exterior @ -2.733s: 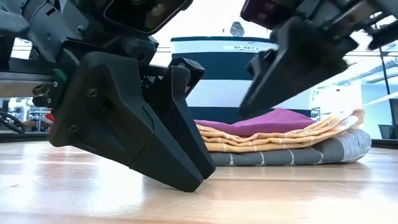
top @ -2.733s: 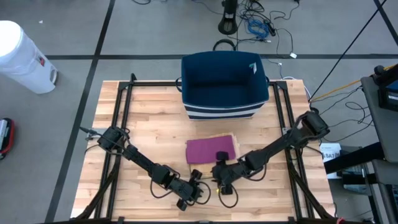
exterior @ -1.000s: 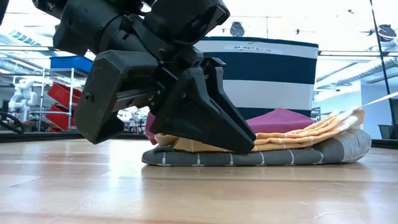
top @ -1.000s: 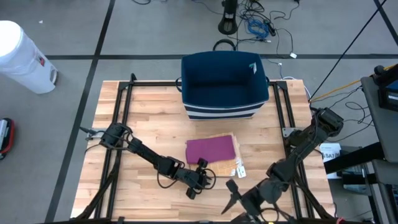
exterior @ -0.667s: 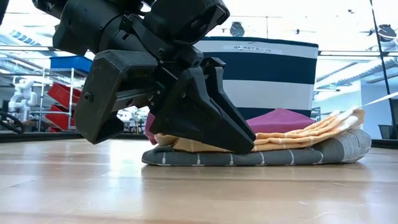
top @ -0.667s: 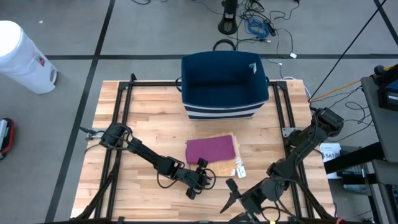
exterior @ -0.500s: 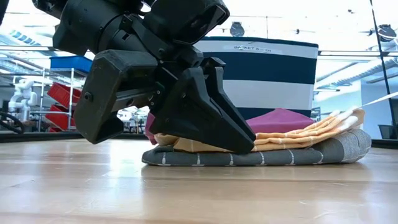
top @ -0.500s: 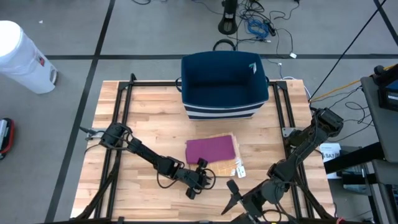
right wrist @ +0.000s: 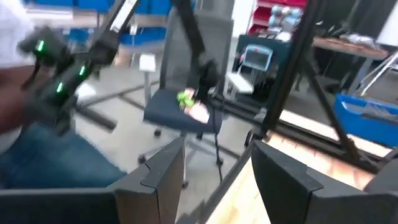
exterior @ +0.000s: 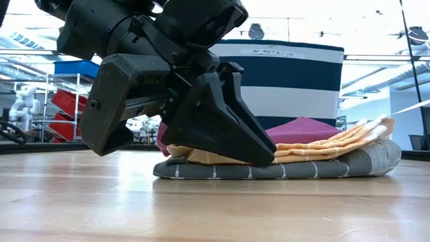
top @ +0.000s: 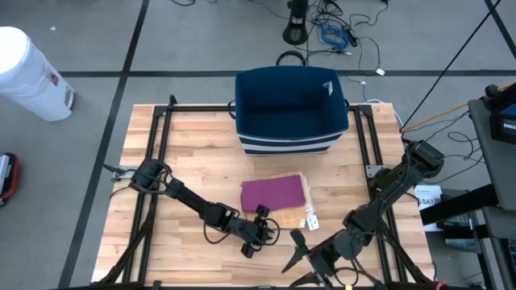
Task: Fold towel
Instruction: Put the stack of towels into the blue bin
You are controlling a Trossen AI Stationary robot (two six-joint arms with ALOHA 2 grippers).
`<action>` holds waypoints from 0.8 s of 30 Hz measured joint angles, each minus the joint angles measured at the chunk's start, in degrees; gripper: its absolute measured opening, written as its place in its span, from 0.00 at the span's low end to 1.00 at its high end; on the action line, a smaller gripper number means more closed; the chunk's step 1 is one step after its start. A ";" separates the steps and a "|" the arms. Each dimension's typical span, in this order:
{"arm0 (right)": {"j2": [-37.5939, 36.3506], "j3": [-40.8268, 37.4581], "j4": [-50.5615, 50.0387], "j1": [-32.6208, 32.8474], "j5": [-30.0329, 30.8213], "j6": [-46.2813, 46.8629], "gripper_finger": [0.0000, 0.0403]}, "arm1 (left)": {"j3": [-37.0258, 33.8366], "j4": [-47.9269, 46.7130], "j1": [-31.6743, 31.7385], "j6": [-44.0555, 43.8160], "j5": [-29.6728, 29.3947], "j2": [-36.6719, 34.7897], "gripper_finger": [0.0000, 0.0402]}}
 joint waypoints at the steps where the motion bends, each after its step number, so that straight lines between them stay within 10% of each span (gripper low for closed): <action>1: 0.13 0.07 0.90 -0.26 -0.03 0.50 0.43 | 0.00 0.00 -0.02 0.00 0.02 0.00 0.25; 24: 0.38 0.00 -23.47 2.09 -0.17 16.73 0.43 | 0.00 -0.02 0.00 0.00 0.00 0.00 0.25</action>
